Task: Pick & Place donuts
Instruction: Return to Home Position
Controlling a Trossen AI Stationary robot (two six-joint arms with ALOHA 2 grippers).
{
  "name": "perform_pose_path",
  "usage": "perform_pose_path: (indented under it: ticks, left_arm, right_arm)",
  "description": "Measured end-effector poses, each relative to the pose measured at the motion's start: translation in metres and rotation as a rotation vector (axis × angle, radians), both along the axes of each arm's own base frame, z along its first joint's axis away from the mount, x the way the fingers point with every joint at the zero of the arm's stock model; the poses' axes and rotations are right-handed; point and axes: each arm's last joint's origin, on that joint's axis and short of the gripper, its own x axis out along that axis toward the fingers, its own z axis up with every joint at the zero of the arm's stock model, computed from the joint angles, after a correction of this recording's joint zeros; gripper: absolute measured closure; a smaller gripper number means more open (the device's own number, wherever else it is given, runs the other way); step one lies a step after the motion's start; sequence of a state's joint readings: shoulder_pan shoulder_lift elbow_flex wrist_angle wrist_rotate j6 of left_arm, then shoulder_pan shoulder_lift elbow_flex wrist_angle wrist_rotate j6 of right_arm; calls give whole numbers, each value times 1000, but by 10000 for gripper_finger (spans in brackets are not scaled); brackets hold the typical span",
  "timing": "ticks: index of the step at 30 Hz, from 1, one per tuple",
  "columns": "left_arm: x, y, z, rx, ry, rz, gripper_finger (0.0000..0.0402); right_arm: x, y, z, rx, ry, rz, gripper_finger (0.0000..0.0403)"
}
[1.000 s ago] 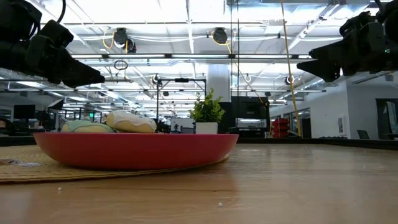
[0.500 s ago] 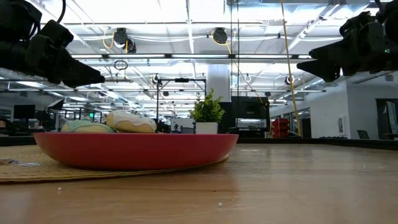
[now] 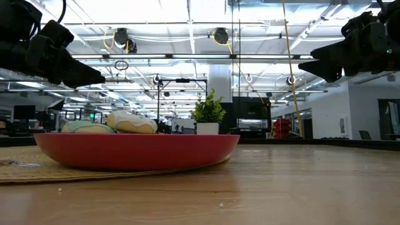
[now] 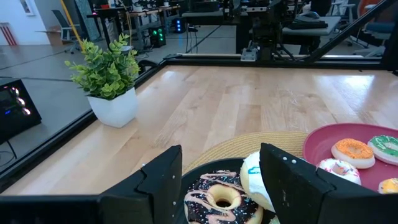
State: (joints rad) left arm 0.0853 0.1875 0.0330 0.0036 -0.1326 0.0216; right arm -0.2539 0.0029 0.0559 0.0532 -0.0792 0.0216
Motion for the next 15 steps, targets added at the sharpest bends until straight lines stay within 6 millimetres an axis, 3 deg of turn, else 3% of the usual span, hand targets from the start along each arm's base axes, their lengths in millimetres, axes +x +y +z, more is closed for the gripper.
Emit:
perform_pose_path:
  ticks: [15]
  left_arm:
    - [0, 0, 0, 0, 0, 0, 188]
  right_arm:
    - [0, 0, 0, 0, 0, 0, 75]
